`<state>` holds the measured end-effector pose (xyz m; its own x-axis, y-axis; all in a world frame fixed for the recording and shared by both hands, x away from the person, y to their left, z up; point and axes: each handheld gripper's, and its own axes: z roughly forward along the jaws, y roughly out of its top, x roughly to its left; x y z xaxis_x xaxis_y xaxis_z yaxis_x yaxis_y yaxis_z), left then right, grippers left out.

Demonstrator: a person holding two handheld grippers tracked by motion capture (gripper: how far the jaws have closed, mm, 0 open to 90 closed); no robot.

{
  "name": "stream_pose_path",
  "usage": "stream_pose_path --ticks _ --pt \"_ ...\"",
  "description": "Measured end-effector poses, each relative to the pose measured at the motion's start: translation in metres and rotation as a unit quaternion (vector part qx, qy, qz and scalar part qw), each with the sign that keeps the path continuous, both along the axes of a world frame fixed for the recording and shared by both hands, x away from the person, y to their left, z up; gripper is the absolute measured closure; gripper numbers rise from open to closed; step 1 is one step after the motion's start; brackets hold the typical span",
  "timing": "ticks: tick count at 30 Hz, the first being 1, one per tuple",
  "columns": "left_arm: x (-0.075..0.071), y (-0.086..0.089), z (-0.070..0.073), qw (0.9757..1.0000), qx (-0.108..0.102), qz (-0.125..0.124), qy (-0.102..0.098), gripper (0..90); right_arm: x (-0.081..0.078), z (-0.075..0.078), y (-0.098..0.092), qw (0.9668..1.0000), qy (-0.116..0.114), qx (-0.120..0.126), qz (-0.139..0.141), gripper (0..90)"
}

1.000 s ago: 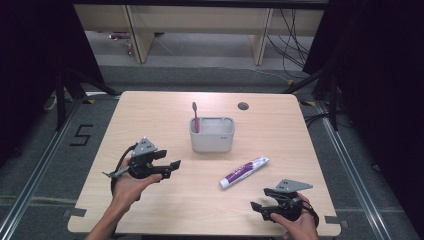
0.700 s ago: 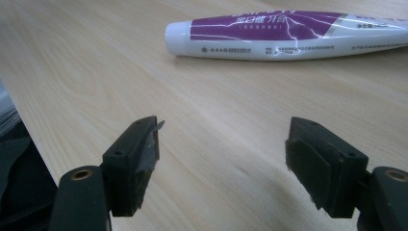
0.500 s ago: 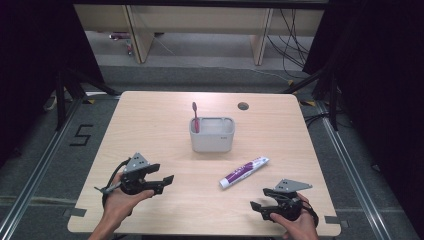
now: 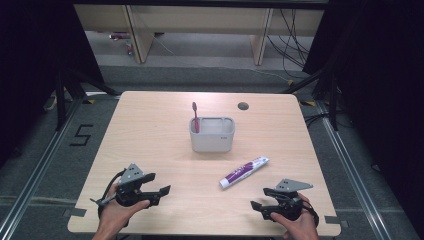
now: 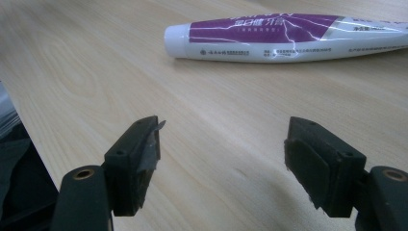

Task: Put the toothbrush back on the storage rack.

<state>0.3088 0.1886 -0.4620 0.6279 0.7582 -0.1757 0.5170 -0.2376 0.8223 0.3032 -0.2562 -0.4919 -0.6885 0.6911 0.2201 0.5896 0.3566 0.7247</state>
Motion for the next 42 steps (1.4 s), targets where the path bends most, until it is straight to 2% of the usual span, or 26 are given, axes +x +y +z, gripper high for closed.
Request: stream_pose_path --ticks 2,3,6,7,9,12,15,17,18,19,22,23,25,26,27,28,30,31,34,35,36,37,39,40,41,42 --pt "-0.003 -0.001 -0.002 1.0 0.002 -0.003 0.003 26.6 -0.001 0.001 -0.001 0.9999 -0.012 -0.009 -0.006 28.9" --pt "-0.004 -0.002 -0.003 1.0 0.0 -0.003 0.003 26.6 -0.002 0.001 0.001 0.9999 0.004 0.003 -0.01 28.9" --pt "-0.009 -0.003 -0.007 1.0 0.003 -0.006 0.003 26.6 -0.003 0.001 0.0 0.9999 0.006 0.004 -0.012 28.9" --pt "-0.01 -0.003 -0.008 0.9999 0.006 -0.011 0.006 26.5 -0.003 0.001 -0.002 0.9999 -0.008 -0.009 -0.01 28.9" --pt "-0.013 -0.003 -0.011 1.0 0.004 -0.007 0.005 26.4 -0.005 0.001 -0.001 0.9997 0.011 0.007 -0.019 28.9" --pt "-0.016 -0.002 -0.015 0.9999 0.003 -0.009 0.009 26.3 -0.004 0.0 -0.004 0.9998 -0.012 0.0 -0.015 28.9" --pt "-0.02 0.001 -0.019 0.9999 0.01 -0.012 0.008 26.0 -0.006 0.001 -0.004 0.9999 0.001 0.004 -0.017 28.9" --pt "-0.022 0.001 -0.021 0.9999 0.009 -0.009 0.011 25.9 -0.006 0.001 -0.006 0.9999 -0.011 -0.005 -0.012 28.9" --pt "-0.023 0.003 -0.022 0.9997 0.018 -0.015 0.011 25.9 -0.006 0.001 -0.007 0.9998 -0.009 -0.006 -0.015 28.9" --pt "-0.024 0.002 -0.024 0.9999 0.009 -0.012 0.009 25.9 -0.008 0.001 -0.005 0.9998 0.006 0.007 -0.02 28.9" --pt "-0.027 0.004 -0.026 0.9994 0.026 -0.021 0.013 25.9 -0.008 0.001 -0.008 0.9998 -0.01 -0.005 -0.017 28.9" --pt "-0.029 0.002 -0.028 0.9997 0.012 -0.016 0.012 25.9 -0.008 0.001 -0.008 0.9996 -0.016 -0.003 -0.022 28.9" --pt "-0.031 0.003 -0.03 0.9994 0.024 -0.024 0.011 25.6 -0.01 0.002 -0.007 0.9995 -0.003 -0.004 -0.031 28.9" --pt "-0.033 0.001 -0.032 0.9997 0.013 -0.019 0.012 25.2 -0.012 0.002 -0.007 0.9992 0.01 -0.001 -0.038 28.9" --pt "-0.033 0.003 -0.031 0.9989 0.032 -0.031 0.013 25.1 -0.009 0.001 -0.009 0.9995 -0.017 -0.009 -0.024 28.9" --pt "-0.035 0.0 -0.033 0.9995 0.016 -0.025 0.013 25.1 -0.01 0.001 -0.009 0.9996 -0.013 -0.005 -0.026 28.9" --pt "-0.037 0.001 -0.034 0.9985 0.035 -0.039 0.014 25.1 -0.011 0.001 -0.009 0.9995 -0.008 -0.005 -0.029 28.9" --pt "-0.039 -0.001 -0.036 0.9992 0.021 -0.032 0.014 25.1 -0.011 0.001 -0.009 0.9995 -0.008 -0.005 -0.03 28.9" --pt "-0.043 0.0 -0.036 0.9985 0.034 -0.042 0.015 24.8 -0.011 0.001 -0.009 0.9995 -0.009 -0.006 -0.03 28.9" --pt "-0.044 -0.001 -0.037 0.9989 0.024 -0.038 0.015 24.8 -0.01 0.001 -0.009 0.9995 -0.014 -0.007 -0.027 28.9" --pt "-0.045 0.0 -0.036 0.9984 0.036 -0.041 0.015 24.6 -0.01 0.001 -0.009 0.9995 -0.017 -0.008 -0.027 28.9" --pt "-0.047 -0.002 -0.037 0.999 0.02 -0.037 0.013 24.3 -0.009 0.0 -0.008 0.9997 -0.006 0.0 -0.026 28.9" --pt "-0.05 -0.002 -0.038 0.999 0.021 -0.038 0.015 24.2 -0.011 0.002 -0.005 0.9992 0.011 0.001 -0.037 28.9" --pt "-0.052 0.0 -0.037 0.9985 0.03 -0.044 0.016 24.2 -0.008 0.0 -0.006 0.9996 -0.009 -0.003 -0.025 28.9" --pt "-0.054 -0.003 -0.039 0.999 0.017 -0.038 0.015 24.2 -0.008 0.001 -0.006 0.9997 -0.013 -0.005 -0.022 28.9" --pt "-0.056 -0.001 -0.039 0.9986 0.025 -0.045 0.015 24.2 -0.008 0.001 -0.005 0.9997 -0.006 -0.004 -0.024 28.9"
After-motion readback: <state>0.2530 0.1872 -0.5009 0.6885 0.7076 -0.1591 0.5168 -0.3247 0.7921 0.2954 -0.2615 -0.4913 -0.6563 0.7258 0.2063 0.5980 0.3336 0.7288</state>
